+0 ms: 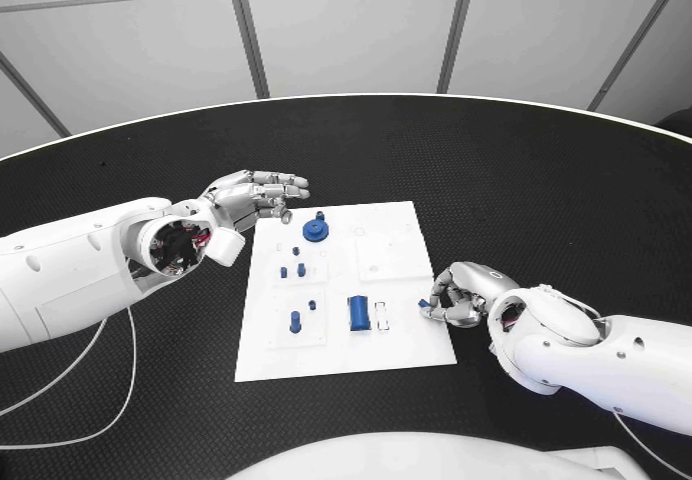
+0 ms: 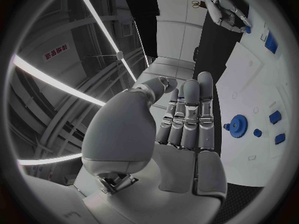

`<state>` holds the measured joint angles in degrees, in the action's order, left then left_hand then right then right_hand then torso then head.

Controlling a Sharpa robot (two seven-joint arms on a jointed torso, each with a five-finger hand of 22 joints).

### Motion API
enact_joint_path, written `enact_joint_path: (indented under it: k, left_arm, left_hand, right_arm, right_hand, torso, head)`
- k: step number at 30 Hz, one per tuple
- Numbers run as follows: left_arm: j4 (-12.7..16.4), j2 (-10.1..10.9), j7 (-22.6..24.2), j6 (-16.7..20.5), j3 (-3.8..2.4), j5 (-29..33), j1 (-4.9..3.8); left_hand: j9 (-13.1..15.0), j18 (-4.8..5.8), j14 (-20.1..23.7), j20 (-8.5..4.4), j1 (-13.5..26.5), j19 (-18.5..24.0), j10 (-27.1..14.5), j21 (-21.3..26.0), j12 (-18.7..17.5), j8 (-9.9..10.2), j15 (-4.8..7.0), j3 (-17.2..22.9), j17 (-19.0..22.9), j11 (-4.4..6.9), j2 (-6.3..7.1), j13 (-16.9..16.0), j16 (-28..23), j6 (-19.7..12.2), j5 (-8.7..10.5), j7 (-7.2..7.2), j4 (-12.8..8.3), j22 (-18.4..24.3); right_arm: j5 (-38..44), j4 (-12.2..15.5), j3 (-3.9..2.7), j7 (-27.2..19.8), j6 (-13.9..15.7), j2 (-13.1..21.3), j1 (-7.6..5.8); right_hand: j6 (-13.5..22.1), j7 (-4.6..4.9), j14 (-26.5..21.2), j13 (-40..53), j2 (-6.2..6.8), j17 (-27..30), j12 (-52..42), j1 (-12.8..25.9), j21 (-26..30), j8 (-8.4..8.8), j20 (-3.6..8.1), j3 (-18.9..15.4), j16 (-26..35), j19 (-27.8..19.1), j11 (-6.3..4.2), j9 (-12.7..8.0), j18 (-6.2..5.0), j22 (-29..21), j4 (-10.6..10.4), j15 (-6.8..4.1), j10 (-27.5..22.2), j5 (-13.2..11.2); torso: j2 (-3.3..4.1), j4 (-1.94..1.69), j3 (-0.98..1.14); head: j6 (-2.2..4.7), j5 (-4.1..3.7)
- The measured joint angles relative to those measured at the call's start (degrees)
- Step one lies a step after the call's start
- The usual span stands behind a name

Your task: Assemble the parts on the task board

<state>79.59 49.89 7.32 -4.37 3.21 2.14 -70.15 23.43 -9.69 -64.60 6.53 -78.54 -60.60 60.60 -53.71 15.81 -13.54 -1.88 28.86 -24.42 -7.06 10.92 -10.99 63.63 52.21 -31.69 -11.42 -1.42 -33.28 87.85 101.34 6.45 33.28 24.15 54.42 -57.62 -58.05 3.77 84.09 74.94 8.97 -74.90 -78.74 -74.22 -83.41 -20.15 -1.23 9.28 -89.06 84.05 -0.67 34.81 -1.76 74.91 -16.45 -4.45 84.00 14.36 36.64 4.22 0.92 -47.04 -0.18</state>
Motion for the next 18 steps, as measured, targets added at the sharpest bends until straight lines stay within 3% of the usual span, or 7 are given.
enact_joint_path:
  k: [7,9,15,17,18]
  left_arm:
    - [0.1,0.1,-0.1,0.0,0.0,0.0,0.0]
    - [0.1,0.1,-0.1,-0.1,0.0,0.0,0.0]
    - [0.1,0.2,-0.2,-0.1,0.0,0.0,0.0]
    - [0.1,0.2,-0.2,0.0,0.0,0.0,0.0]
    - [0.1,0.2,-0.2,0.0,0.0,0.0,0.0]
  left_hand:
    - [0.0,0.0,0.0,0.0,0.0,0.0,0.0,0.0,0.0,0.0,0.0,0.0,0.0,0.0,0.0,0.0,0.0,0.0,0.0,0.0,0.0,0.0]
    - [0.0,0.0,0.0,0.0,0.0,0.0,0.0,0.0,0.0,0.0,0.0,0.0,0.0,0.0,0.0,0.0,0.0,0.0,0.0,0.0,0.0,-0.1]
    - [0.0,0.0,0.0,0.0,0.0,0.0,0.0,0.0,0.0,0.0,0.0,0.0,0.0,0.0,0.0,0.0,0.0,0.0,0.0,0.0,0.0,-0.1]
    - [0.0,0.0,0.0,0.0,0.0,0.0,0.0,0.0,0.0,0.0,0.0,0.0,0.0,0.0,0.0,0.0,0.0,0.0,0.0,0.0,0.0,0.0]
    - [0.0,0.0,0.0,0.0,0.0,0.0,0.0,0.0,0.0,0.0,0.0,0.0,0.0,0.0,0.0,0.0,0.0,0.0,0.0,0.0,0.0,0.0]
  right_arm:
    - [2.2,-0.6,0.04,0.1,-2.2,-1.0,0.01]
    - [2.6,-0.7,0.06,0.1,-2.4,-1.1,0.02]
    - [3.8,-0.7,0.07,0.2,-2.8,-1.3,0.03]
    - [4.4,-0.6,0.07,0.2,-2.8,-1.3,0.03]
    - [4.7,-0.5,0.08,0.3,-2.7,-1.3,0.03]
  right_hand:
    - [-0.3,-0.32,0.0,0.0,0.76,0.0,0.2,-0.8,0.0,0.05,0.0,0.0,0.0,0.0,0.0,0.8,0.0,0.0,0.0,0.0,0.0,-1.5]
    - [-0.3,-0.32,0.0,0.0,1.03,0.0,0.2,-1.0,0.0,0.57,0.0,0.2,0.0,0.0,0.0,8.4,0.0,0.0,0.2,0.0,0.0,-1.5]
    - [-0.4,-0.16,0.0,0.0,1.41,0.0,0.2,-5.1,0.0,1.01,0.0,3.0,0.0,0.0,0.0,8.5,0.0,0.0,1.5,0.0,0.0,-1.9]
    - [-0.5,-0.07,0.0,0.0,1.54,0.0,0.2,-6.3,0.0,1.23,0.0,3.8,0.0,0.0,0.0,8.4,0.0,0.0,1.3,0.0,0.0,-0.5]
    - [-0.6,0.03,0.0,0.0,1.62,0.0,0.2,-7.5,0.0,1.37,0.0,4.2,0.0,0.0,0.0,6.7,0.0,0.0,0.9,0.0,0.0,1.1]
  torso:
    - [0.07,0.07,0.08]
    - [0.07,0.07,0.09]
    - [0.07,0.07,0.12]
    - [0.07,0.07,0.12]
    - [0.05,0.07,0.12]
  head:
    - [-0.04,0.12]
    - [-0.04,0.12]
    - [-0.1,0.12]
    - [-0.12,0.13]
    - [-0.13,0.13]
